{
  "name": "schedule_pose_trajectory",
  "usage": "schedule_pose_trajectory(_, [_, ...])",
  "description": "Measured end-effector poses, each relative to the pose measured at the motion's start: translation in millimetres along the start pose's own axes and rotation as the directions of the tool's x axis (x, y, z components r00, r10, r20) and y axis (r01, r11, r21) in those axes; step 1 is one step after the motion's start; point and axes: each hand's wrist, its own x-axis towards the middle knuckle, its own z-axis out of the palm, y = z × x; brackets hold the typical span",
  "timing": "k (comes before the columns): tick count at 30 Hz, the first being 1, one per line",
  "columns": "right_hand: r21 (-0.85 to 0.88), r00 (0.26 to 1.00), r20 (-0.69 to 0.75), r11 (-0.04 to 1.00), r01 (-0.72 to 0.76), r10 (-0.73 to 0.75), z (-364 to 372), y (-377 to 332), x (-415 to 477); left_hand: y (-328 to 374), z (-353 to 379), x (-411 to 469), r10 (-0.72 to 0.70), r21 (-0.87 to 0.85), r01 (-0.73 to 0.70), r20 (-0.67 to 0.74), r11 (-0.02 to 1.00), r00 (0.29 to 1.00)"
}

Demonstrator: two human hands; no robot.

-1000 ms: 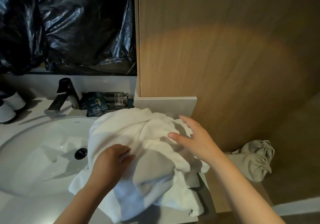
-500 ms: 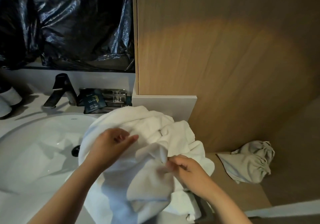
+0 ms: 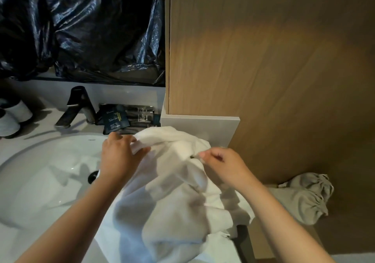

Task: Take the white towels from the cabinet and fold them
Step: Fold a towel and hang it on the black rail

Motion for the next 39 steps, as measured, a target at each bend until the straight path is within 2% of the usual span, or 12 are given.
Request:
schedule_pose_trajectory(3, [-0.02,0.999,0.035,0.999,0.033,-0.032,6,-13,18,-14,-2,2,-0.027,-0.017,0.027,0.051,0.999,0.998])
schedule_pose_trajectory(7, [-0.047,0.995,0.074,0.996,0.074,-0.071,19,-26,41,-23,-4,8,-0.045,-0.182,0.073,0.153,0.981,0.987])
schedule_pose_trajectory(11, [-0.126,0.983,0.13,0.982,0.144,-0.127,34,-40,67,-18,-9,8,0.035,-0.211,-0.017,0.085,0.977,0.996])
schedule_pose_trajectory(15, [-0.078,0.973,0.183,0.985,0.154,-0.137,46,-45,84,-16,-16,6,0.09,-0.24,-0.081,0.025,0.967,0.996])
schedule_pose_trajectory(23, [-0.135,0.976,0.142,0.974,0.182,-0.163,38,-32,80,-8,-30,4,0.155,-0.373,-0.151,-0.019,0.915,0.988])
schedule_pose_trajectory(27, [-0.094,0.974,0.007,0.97,0.225,-0.225,16,-53,72,5,-45,17,0.173,-0.434,-0.187,-0.072,0.881,0.982])
schedule_pose_trajectory(31, [-0.081,0.936,-0.133,0.945,0.317,-0.325,-18,-98,64,26,-81,41,0.201,-0.438,-0.259,-0.174,0.861,0.964])
schedule_pose_trajectory(39, [-0.105,0.752,-0.407,0.844,0.526,-0.519,-99,-211,47,88,-187,77,0.287,-0.426,-0.478,-0.438,0.768,0.852])
